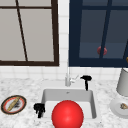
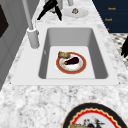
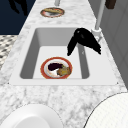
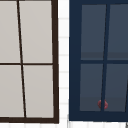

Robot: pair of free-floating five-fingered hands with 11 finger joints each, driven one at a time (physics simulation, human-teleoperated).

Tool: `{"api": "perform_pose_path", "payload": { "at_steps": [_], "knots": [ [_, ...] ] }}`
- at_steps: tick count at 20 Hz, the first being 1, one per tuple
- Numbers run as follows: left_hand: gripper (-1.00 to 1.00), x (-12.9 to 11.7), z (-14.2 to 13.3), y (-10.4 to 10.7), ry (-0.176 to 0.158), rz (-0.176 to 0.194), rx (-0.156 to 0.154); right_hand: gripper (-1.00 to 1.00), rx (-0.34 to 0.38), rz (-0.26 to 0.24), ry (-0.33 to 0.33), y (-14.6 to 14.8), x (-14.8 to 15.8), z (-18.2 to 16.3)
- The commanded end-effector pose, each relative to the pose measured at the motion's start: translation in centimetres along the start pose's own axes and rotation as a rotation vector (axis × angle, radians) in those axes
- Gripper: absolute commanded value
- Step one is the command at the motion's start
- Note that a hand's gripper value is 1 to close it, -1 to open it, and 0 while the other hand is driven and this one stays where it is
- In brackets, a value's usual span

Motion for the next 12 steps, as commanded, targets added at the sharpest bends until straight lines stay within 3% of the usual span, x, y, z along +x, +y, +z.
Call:
{"api": "perform_pose_path", "payload": {
  "at_steps": [1, 6, 12],
  "knots": [
    [0.0, 0.0, 0.0, 0.0, 0.0, 0.0, 0.0, -1.0, -0.01, -0.025, 0.043, 1.9, -0.1, 1.8],
    [0.0, 0.0, 0.0, 0.0, 0.0, 0.0, 0.0, -1.0, -0.007, -0.013, 0.057, 4.5, 0.1, 3.6],
    [0.0, 0.0, 0.0, 0.0, 0.0, 0.0, 0.0, -1.0, 0.035, 0.044, 0.078, 8.0, 2.0, 3.4]
  ]
}}
